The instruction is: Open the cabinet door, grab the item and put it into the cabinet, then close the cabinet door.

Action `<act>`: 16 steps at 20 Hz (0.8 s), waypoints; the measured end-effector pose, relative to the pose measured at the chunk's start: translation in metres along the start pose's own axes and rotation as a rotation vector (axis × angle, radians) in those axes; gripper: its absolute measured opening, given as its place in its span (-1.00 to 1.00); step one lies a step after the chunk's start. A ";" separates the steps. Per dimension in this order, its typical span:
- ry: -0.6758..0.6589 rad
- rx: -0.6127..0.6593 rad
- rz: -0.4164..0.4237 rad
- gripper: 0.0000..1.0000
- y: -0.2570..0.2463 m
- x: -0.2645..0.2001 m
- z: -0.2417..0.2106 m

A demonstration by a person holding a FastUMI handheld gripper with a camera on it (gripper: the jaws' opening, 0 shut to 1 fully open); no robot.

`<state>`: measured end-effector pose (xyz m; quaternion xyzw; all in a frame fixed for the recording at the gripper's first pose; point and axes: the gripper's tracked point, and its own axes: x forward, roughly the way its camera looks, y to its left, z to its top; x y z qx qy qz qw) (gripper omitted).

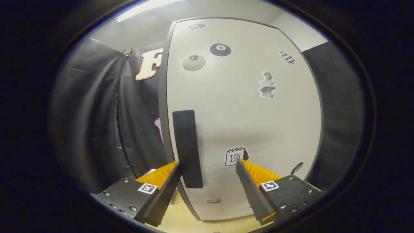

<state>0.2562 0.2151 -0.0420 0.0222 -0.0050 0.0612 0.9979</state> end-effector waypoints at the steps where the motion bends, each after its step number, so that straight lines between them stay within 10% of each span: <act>1: -0.013 -0.013 -0.007 1.00 -0.003 -0.011 0.003; 16: 0.003 -0.061 -0.139 1.00 -0.061 -0.208 0.024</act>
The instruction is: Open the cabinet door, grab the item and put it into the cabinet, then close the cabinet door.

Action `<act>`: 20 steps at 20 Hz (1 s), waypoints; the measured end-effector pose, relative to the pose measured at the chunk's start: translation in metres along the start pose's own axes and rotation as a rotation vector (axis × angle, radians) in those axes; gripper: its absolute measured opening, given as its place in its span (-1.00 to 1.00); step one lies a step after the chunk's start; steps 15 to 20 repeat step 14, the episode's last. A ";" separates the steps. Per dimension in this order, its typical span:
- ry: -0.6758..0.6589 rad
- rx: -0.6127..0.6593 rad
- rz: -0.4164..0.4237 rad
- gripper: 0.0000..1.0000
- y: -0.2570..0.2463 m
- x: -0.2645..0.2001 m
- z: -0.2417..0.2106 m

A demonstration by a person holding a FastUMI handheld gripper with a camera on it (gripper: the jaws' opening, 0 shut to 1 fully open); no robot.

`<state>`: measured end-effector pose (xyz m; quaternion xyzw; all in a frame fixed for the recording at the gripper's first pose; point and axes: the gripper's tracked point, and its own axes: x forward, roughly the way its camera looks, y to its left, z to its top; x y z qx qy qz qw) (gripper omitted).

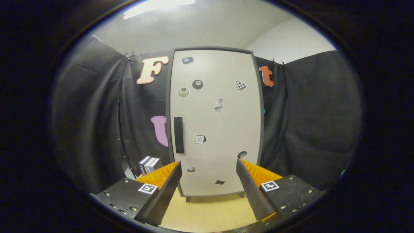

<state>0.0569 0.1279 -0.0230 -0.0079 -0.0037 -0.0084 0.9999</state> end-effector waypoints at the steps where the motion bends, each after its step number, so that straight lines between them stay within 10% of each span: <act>1: -0.006 0.006 -0.011 1.00 -0.004 -0.010 0.002; 20: -0.013 -0.047 -0.076 1.00 -0.027 -0.051 0.006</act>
